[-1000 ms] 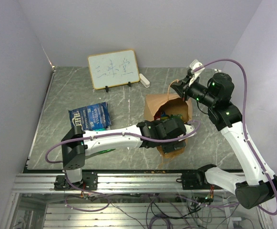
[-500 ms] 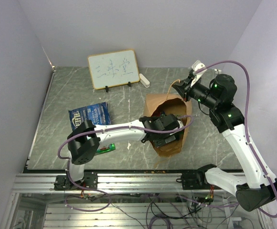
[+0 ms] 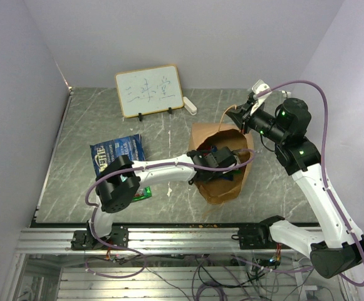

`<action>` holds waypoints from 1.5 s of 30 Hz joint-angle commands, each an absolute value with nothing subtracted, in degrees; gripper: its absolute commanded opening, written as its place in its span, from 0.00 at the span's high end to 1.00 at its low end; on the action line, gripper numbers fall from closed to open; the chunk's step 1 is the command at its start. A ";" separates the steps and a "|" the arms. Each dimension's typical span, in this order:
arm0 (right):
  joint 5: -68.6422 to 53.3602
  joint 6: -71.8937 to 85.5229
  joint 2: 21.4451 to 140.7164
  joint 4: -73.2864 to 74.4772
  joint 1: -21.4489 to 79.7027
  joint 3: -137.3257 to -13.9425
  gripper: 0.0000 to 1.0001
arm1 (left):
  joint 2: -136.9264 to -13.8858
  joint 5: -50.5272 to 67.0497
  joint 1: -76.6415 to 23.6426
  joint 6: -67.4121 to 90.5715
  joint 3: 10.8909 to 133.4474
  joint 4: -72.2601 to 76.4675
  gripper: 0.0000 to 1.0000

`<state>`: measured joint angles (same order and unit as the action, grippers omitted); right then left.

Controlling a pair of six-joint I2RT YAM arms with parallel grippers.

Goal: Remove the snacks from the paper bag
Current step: Take out the snack from the paper bag, then place the snack at the center of the board.

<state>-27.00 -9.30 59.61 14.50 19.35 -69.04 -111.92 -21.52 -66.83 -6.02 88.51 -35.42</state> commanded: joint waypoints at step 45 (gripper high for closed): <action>-18.22 -9.16 57.42 12.82 19.58 -66.55 1.00 | -70.49 -54.06 -63.46 28.36 98.74 -66.06 0.93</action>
